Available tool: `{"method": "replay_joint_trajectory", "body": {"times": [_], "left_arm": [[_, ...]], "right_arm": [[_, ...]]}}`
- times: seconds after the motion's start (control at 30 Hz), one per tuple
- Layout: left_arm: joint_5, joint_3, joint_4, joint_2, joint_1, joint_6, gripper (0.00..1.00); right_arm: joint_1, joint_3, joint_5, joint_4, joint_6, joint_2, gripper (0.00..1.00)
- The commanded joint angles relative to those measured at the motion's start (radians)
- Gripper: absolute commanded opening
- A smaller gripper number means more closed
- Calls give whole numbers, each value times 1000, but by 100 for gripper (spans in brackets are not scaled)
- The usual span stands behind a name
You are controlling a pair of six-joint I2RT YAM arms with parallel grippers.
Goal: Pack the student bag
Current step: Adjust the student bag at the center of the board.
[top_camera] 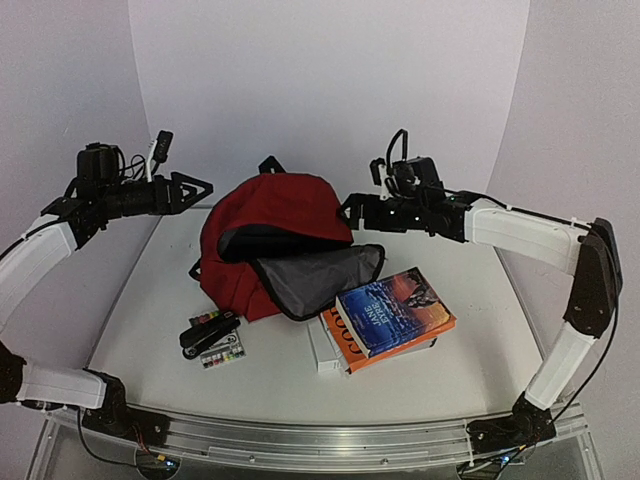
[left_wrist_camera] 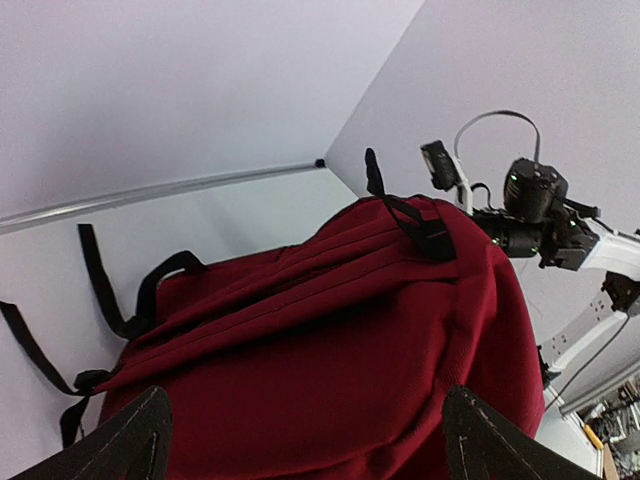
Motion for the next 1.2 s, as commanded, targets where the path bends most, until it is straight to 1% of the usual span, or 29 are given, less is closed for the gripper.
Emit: {"method": "replay_joint_trajectory", "body": {"times": [0.0, 0.1, 0.3, 0.5, 0.67, 0.7, 0.73, 0.77, 0.8, 0.87, 0.9, 0.93, 0.97, 1.03, 1.1, 1.17], "left_arm": [[43, 20, 25, 46, -62, 41, 94], [60, 25, 25, 43, -74, 66, 94], [72, 35, -10, 42, -104, 130, 99], [-26, 115, -106, 85, -209, 237, 100], [-69, 144, -111, 109, -222, 279, 99], [-82, 150, -110, 117, -222, 284, 98], [-100, 157, -113, 132, -222, 285, 93], [-140, 167, -124, 145, -222, 282, 83], [-174, 184, -134, 159, -222, 278, 68], [-254, 209, -152, 183, -222, 264, 42], [-295, 214, -150, 187, -222, 246, 31], [-331, 213, -138, 185, -221, 221, 22], [-367, 209, -122, 181, -221, 204, 16], [-414, 212, -106, 178, -214, 174, 9], [-417, 234, -119, 190, -190, 136, 3], [-379, 262, -150, 212, -146, 101, 1]], "right_arm": [[79, 43, -176, 99, -9, 83, 98], [105, 100, -151, 100, 7, 133, 98], [106, 238, -142, 100, 42, 227, 97], [107, 366, -159, 100, 57, 281, 96], [108, 447, -143, 87, 52, 323, 97], [108, 459, -143, 83, 50, 331, 97], [108, 467, -142, 78, 49, 338, 97], [108, 472, -140, 74, 46, 340, 97], [108, 469, -132, 70, 42, 336, 97], [108, 450, -111, 60, 31, 310, 97], [108, 428, -94, 56, 24, 287, 98], [108, 399, -73, 50, 17, 257, 98], [107, 364, -50, 44, 11, 228, 98], [107, 280, 9, 23, 15, 145, 98], [107, 186, 80, -1, 41, 53, 98], [106, 64, 136, -11, 83, -50, 98]]}}
